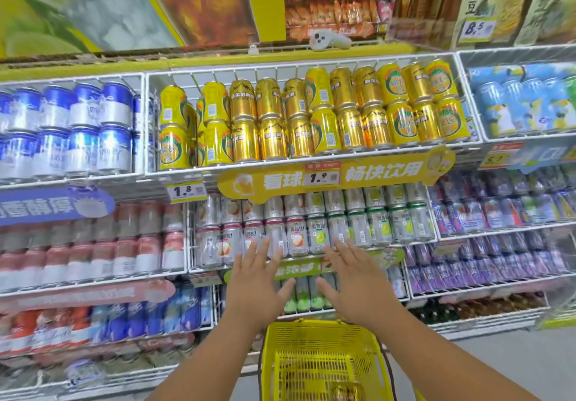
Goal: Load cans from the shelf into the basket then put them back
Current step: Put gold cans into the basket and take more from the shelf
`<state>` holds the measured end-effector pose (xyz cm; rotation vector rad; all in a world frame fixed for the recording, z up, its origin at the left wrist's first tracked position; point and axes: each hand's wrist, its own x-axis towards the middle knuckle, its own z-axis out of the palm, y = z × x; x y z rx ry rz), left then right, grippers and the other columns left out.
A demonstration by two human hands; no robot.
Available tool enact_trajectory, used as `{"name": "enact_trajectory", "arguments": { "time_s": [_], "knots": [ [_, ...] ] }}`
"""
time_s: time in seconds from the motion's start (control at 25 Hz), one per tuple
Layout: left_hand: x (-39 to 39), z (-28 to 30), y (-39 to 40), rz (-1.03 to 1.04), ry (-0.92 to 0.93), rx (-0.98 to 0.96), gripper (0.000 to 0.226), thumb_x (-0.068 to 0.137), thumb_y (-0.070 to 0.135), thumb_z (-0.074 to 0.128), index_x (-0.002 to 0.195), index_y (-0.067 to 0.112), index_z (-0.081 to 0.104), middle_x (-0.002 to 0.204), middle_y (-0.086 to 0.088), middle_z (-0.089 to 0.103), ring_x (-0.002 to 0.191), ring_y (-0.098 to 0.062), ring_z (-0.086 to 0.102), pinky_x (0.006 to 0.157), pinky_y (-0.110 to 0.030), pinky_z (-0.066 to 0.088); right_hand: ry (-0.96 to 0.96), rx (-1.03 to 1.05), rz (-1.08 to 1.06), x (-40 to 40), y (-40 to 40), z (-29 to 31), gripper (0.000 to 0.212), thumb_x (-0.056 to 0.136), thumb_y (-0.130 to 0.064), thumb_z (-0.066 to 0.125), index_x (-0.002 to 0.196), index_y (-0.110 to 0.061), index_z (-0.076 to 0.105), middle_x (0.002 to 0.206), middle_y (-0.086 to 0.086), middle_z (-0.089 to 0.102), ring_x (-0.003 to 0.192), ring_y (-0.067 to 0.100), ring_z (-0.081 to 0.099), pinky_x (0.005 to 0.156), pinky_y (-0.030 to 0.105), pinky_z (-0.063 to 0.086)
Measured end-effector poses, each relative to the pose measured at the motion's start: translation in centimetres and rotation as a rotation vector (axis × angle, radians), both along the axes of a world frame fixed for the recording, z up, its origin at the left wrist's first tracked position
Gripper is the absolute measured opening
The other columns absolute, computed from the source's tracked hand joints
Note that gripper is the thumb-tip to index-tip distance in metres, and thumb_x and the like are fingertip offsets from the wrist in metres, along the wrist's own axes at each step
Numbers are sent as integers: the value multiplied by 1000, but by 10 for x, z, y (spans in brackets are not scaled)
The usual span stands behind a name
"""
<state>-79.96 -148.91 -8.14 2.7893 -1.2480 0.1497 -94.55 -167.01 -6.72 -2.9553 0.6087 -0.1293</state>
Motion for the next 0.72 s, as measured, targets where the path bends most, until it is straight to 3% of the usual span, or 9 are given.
{"name": "enact_trajectory", "arguments": {
  "time_s": [0.16,0.32,0.48,0.72],
  "knots": [
    [8,48,-10,24,-45,-63,79,91,76,16,159,38,7,168,4,-11,154,-20,-12,125,-49,0,-66,-34,10,12,-8,46,96,79,-80,-3,161,-30,6,168,-5,-4,155,18,-8,125,45,8],
    [12,87,-29,50,-72,-151,78,92,77,20,159,39,10,168,5,-10,154,-18,-10,125,-46,0,-101,-32,42,20,-27,78,92,84,-81,4,161,-30,5,168,-7,-3,155,17,-6,125,44,11],
    [16,116,-50,114,-112,-159,77,93,75,24,159,37,12,168,4,-6,155,-21,-5,125,-47,3,-151,-54,71,28,-54,109,83,94,-75,22,161,-29,7,169,-5,1,155,19,-1,125,43,11],
    [23,147,-79,208,-102,-229,80,92,77,24,159,35,15,169,3,1,155,-21,0,125,-47,9,-182,-59,107,35,-87,146,82,96,-72,25,161,-27,6,168,-4,5,155,19,2,125,42,13]
  ]
}}
